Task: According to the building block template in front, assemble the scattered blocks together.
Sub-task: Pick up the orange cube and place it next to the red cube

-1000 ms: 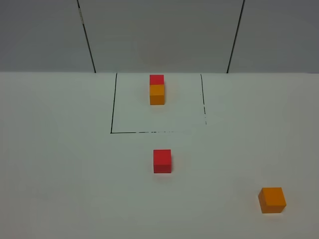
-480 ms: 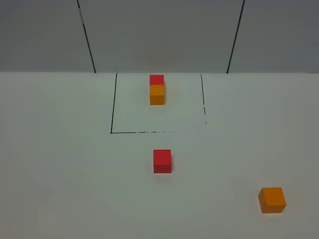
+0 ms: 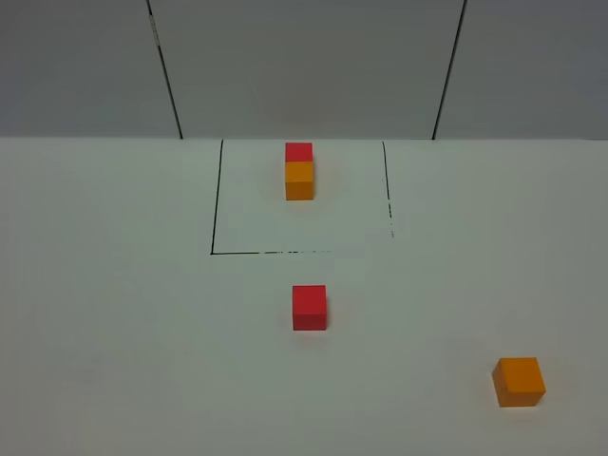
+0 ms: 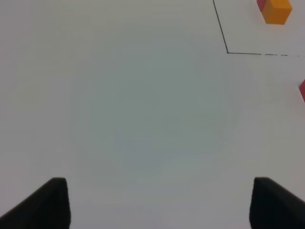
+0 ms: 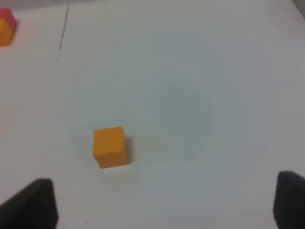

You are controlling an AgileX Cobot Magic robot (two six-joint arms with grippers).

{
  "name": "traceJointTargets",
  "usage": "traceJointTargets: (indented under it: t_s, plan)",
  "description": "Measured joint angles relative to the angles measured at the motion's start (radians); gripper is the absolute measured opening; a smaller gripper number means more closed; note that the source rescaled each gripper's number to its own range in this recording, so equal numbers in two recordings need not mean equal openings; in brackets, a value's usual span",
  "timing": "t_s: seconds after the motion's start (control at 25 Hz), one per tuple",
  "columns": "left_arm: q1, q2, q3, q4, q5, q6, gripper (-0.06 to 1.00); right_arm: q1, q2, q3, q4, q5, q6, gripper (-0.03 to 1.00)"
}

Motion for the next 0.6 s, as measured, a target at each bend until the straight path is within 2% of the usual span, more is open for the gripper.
traceJointTargets:
  t_s: [0.32,0.6]
  plan:
    - [0.039,0.000,0.000,0.000,-0.001,0.000,0.62,0.000,0.000,0.000,0.000,0.000,0.000,0.81]
    - [0.041,0.000,0.000,0.000,-0.001,0.000,0.62,0.000,0.000,0.000,0.000,0.000,0.000,0.81]
